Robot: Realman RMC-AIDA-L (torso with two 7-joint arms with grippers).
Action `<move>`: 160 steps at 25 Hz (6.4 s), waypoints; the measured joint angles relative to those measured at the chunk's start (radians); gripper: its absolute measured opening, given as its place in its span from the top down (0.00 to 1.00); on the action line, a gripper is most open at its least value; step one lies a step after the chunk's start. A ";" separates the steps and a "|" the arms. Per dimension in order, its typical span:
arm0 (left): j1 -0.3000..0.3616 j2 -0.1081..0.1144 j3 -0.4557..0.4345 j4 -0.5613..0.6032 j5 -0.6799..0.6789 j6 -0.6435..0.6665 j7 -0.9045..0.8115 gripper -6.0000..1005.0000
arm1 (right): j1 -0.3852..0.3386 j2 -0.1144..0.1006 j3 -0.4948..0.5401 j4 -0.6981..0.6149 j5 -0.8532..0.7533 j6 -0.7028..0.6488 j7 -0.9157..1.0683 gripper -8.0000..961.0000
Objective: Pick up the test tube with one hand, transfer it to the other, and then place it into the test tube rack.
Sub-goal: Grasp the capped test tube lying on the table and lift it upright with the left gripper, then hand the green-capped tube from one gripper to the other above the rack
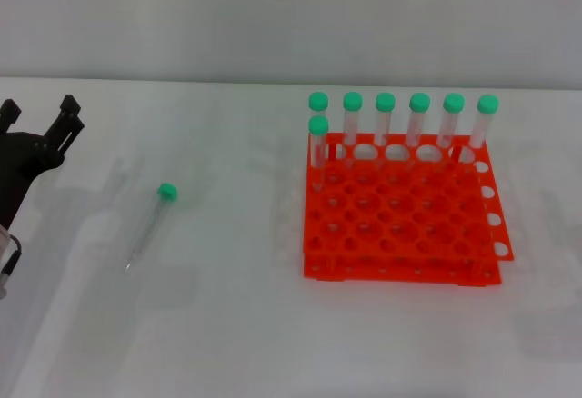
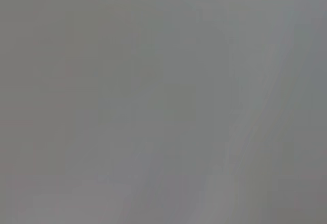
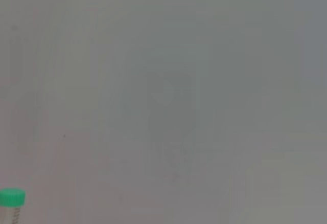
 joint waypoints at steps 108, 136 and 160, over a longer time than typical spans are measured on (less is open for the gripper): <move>-0.740 0.083 0.033 -0.360 2.206 -0.031 -2.009 0.43 | 0.034 -0.003 -0.028 -0.072 0.055 0.112 0.038 0.24; -0.740 0.078 0.033 -0.356 2.219 -0.082 -2.019 0.80 | 0.038 -0.004 -0.029 -0.079 0.058 0.108 0.040 0.24; -0.660 0.003 0.033 -0.709 1.411 0.203 -0.953 0.80 | -0.164 -0.057 -0.518 -0.414 0.040 -0.013 0.506 0.24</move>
